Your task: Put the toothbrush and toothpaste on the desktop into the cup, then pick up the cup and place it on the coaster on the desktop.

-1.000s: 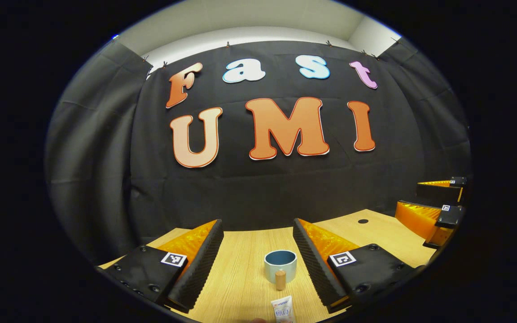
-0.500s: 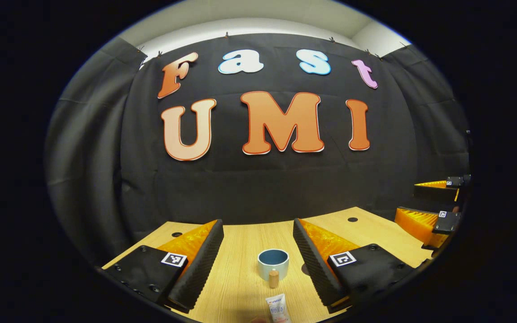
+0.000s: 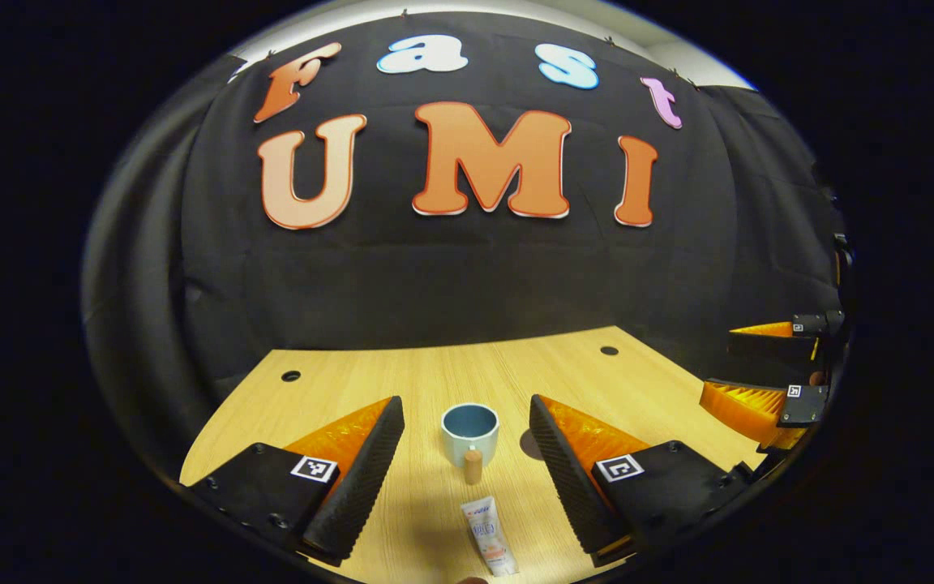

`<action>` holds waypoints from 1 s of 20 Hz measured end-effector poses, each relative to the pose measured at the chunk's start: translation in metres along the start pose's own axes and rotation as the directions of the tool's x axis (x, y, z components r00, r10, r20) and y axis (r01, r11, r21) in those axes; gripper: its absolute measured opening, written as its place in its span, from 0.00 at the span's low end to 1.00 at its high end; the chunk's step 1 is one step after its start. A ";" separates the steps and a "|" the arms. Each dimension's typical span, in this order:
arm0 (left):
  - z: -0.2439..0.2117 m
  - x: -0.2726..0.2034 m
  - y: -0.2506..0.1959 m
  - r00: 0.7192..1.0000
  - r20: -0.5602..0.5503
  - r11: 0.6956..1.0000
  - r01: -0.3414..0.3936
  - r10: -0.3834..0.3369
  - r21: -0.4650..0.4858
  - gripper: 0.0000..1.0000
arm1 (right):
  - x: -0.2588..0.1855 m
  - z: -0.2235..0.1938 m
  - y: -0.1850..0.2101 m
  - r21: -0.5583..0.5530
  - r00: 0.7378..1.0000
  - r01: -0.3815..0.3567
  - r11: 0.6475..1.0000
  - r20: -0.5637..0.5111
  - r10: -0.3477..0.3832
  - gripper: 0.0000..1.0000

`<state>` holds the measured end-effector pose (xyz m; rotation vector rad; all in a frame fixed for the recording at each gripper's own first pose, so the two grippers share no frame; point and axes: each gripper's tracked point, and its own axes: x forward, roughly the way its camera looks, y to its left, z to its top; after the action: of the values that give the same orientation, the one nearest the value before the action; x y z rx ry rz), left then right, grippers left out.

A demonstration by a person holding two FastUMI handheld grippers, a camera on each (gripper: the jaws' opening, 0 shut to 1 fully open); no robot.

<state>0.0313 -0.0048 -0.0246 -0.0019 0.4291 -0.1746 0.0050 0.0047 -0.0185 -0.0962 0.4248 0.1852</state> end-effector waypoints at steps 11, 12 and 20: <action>-0.061 0.020 -0.019 0.941 -0.323 0.994 0.078 -0.098 -0.074 1.00 | 0.014 -0.069 0.041 0.110 0.907 -0.145 0.983 -0.382 0.176 0.95; -0.068 0.020 -0.018 0.931 -0.351 0.994 0.076 -0.100 -0.083 1.00 | 0.015 -0.073 0.043 0.128 0.893 -0.151 0.980 -0.407 0.191 0.94; -0.122 0.018 -0.024 0.805 -0.579 0.988 0.058 -0.130 -0.141 1.00 | 0.013 -0.071 0.038 0.205 0.817 -0.116 0.972 -0.536 0.210 0.91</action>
<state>-0.0076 -0.0275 -0.1417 -0.0877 1.0660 -0.2485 -0.0191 0.0351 -0.0904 0.0535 1.0354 0.2930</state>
